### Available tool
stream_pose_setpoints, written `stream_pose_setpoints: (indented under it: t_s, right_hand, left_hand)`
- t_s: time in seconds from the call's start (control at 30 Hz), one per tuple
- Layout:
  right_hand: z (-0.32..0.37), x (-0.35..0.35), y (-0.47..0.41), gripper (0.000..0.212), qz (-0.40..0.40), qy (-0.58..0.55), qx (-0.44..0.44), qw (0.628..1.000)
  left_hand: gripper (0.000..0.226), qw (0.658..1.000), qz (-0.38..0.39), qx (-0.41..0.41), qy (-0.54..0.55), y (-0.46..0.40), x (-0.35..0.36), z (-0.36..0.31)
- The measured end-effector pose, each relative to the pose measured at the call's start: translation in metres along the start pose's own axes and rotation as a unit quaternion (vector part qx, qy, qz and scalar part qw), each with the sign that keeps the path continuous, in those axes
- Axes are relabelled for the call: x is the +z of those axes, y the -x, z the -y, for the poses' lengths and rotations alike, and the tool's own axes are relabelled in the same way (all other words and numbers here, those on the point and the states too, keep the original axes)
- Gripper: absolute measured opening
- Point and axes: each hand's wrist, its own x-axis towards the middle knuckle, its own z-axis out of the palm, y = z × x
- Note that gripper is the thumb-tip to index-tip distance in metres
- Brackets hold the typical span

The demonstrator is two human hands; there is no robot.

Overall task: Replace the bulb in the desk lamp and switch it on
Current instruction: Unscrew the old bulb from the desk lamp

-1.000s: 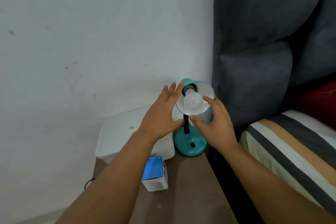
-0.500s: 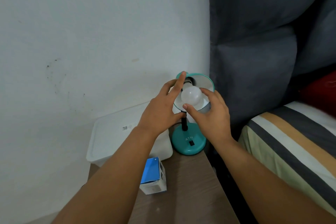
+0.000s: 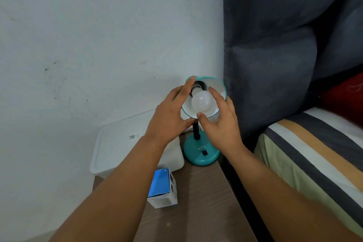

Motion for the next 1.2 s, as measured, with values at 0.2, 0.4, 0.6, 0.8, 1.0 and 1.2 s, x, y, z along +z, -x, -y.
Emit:
stream_pose_setpoints:
  t_s: [0.2, 0.4, 0.6, 0.8, 1.0, 1.2]
  right_hand:
    - [0.002, 0.0, -0.001, 0.076, -0.004, 0.021, 0.058, 0.998]
    - [0.004, 0.002, -0.003, 0.056, 0.007, -0.005, 0.049, 0.999]
    - [0.005, 0.001, -0.003, 0.052, 0.012, -0.032, 0.068, 0.997]
    - [0.006, 0.002, -0.006, 0.049, 0.013, -0.022, 0.116, 0.993]
    - [0.007, 0.0, -0.007, 0.045, 0.013, -0.034, 0.133, 0.99]
    - [0.009, 0.003, -0.008, 0.059, 0.012, -0.034, 0.15, 0.988]
  left_hand:
    - [0.102, 1.0, 0.003, 0.005, -0.009, -0.001, -0.001, 0.001]
    - [0.102, 1.0, 0.002, 0.001, 0.0, -0.001, -0.001, 0.004]
    - [0.103, 1.0, 0.0, 0.002, 0.002, 0.0, 0.001, 0.002]
    - [0.109, 1.0, 0.009, 0.014, 0.001, -0.001, 0.001, 0.003]
    - [0.112, 0.999, 0.046, 0.02, -0.005, -0.005, -0.008, 0.005]
    - [0.111, 0.998, 0.041, 0.034, -0.022, -0.006, -0.009, 0.007]
